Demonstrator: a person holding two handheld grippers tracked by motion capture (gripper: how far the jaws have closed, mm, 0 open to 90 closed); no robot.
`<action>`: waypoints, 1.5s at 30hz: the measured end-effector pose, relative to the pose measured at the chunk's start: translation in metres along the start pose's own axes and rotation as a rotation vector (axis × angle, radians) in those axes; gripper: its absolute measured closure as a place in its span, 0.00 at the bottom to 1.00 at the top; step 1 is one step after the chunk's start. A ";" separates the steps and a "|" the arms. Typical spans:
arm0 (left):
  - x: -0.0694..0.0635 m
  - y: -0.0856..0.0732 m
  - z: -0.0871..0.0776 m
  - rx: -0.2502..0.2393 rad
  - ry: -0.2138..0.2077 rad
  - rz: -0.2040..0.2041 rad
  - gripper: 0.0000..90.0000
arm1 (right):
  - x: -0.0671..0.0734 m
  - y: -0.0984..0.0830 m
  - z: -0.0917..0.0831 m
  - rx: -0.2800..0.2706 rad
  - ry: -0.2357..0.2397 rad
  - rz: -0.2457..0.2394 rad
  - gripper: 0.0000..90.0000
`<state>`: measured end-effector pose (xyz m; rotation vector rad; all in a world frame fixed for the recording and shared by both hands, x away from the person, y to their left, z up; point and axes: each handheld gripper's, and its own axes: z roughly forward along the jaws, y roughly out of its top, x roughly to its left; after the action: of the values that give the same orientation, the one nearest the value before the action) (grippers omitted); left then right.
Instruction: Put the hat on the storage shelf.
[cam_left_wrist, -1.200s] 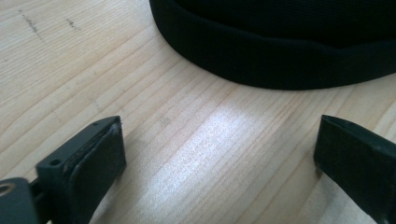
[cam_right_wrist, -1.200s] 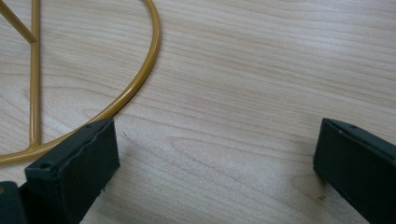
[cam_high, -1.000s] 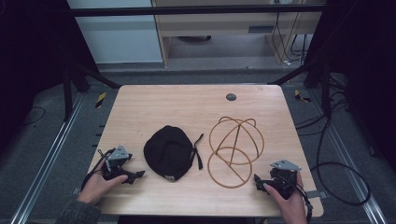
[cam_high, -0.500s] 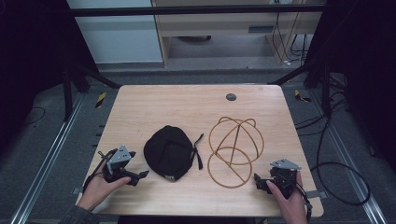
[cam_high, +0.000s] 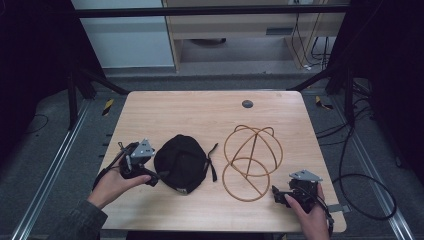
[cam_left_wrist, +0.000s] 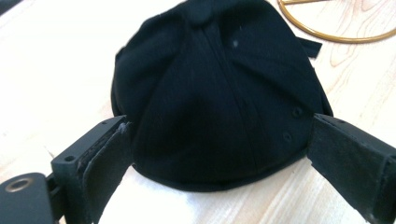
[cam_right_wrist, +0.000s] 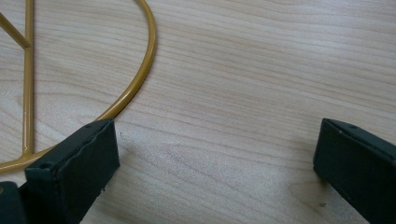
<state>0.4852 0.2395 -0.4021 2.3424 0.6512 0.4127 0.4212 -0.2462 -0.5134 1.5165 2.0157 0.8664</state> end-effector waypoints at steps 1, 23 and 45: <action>0.002 0.008 0.000 0.004 -0.009 -0.003 0.06 | 0.000 0.000 0.000 0.000 0.000 0.000 0.00; 0.006 0.058 0.022 0.132 0.016 0.070 0.15 | 0.000 -0.001 -0.001 -0.001 0.003 -0.005 0.00; 0.011 0.069 0.058 0.242 -0.030 0.049 0.46 | 0.000 -0.001 -0.001 0.000 0.007 -0.014 0.00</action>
<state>0.5439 0.1708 -0.3963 2.5929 0.6623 0.3351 0.4198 -0.2467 -0.5135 1.4991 2.0288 0.8678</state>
